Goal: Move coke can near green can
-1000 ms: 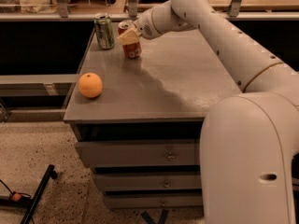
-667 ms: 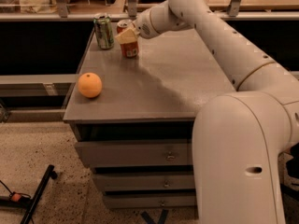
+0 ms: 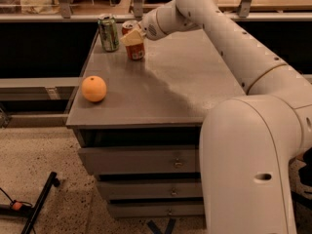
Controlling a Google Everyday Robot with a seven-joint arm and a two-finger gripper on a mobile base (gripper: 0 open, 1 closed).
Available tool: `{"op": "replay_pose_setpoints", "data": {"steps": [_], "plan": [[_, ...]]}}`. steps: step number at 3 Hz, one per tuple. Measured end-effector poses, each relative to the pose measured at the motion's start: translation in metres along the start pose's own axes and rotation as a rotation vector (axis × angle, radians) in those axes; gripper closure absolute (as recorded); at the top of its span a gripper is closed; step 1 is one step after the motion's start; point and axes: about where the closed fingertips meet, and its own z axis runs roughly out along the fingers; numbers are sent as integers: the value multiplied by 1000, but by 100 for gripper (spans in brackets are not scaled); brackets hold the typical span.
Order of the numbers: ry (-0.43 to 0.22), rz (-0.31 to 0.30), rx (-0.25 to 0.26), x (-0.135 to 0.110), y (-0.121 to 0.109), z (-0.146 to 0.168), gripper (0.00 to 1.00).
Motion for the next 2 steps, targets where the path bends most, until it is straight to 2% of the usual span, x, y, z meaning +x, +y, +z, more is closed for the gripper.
{"op": "replay_pose_setpoints", "data": {"steps": [1, 2], "plan": [[-28, 33, -17, 1, -2, 5, 61], [-28, 33, -18, -1, -2, 3, 37]]}}
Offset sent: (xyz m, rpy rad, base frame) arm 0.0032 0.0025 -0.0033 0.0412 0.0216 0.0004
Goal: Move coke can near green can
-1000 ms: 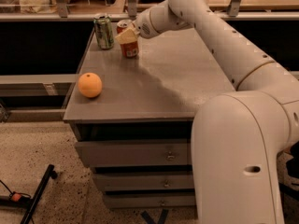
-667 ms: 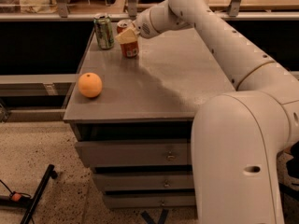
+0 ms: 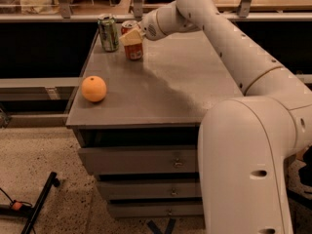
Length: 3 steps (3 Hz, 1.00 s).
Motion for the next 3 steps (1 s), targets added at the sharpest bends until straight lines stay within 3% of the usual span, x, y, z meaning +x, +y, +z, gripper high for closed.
{"op": "replay_pose_setpoints", "data": {"steps": [1, 2, 3], "plan": [[0, 0, 0, 0, 0, 0, 15], [0, 0, 0, 0, 0, 0, 0], [0, 0, -1, 0, 0, 0, 0]]}}
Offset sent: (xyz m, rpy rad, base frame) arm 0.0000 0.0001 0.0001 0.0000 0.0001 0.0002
